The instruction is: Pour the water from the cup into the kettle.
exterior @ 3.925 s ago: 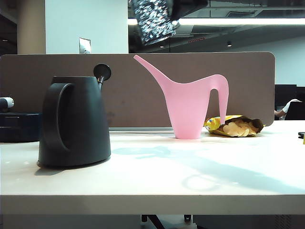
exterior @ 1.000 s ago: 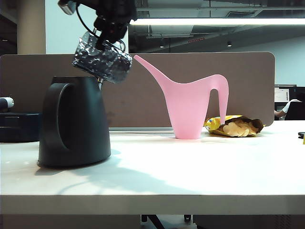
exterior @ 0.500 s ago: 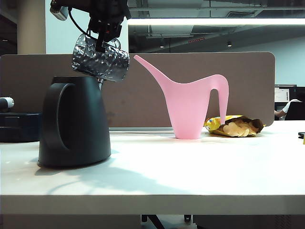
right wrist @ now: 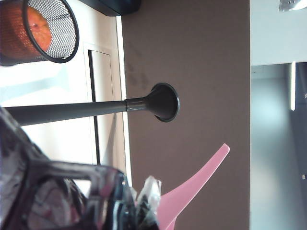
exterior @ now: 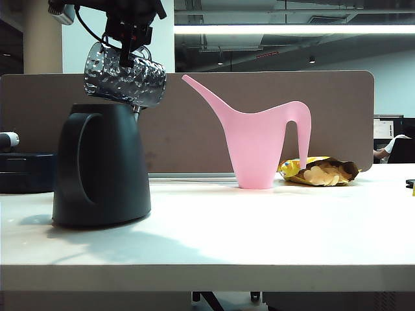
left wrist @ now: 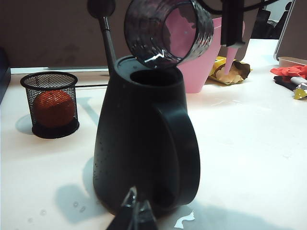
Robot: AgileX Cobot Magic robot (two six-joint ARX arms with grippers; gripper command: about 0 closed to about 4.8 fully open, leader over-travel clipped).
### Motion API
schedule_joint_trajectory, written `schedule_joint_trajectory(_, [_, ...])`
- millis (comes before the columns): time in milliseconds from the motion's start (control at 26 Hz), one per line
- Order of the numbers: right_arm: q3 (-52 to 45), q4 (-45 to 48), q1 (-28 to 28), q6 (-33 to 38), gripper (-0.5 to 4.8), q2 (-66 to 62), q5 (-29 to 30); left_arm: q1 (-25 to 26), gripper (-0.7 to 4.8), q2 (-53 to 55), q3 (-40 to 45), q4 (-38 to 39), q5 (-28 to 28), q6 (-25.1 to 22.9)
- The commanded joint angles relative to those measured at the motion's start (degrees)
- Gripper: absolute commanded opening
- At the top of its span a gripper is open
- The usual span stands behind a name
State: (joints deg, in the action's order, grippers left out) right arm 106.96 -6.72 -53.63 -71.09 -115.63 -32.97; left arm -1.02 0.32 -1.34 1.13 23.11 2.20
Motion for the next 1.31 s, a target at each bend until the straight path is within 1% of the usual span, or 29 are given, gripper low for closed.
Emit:
schedule_joint_trajectory(38, [0.4, 1.0, -0.3, -1.3, -0.09, 0.3, -0.6, 0.0, -0.05, 0.0, -0.2, -0.6, 0.0, -0.2])
schedule_joint_trajectory(346, [0.4, 1.0, -0.1, -4.7, -0.09, 0.3, -1.4, 0.0, -0.05, 0.0, -0.2, -0.5, 0.0, -0.2])
schedule_joint_trajectory(385, [0.4, 1.0, -0.1, -6.1, -0.09, 0.3, -1.5, 0.0, -0.05, 0.0, -0.2, -0.6, 0.0, -0.2])
schedule_joint_trajectory(1308, [0.4, 0.6, -0.3, -7.4, -0.09, 0.5, -1.9, 0.0, -0.05, 0.0, -0.3, -0.6, 0.1, 0.0])
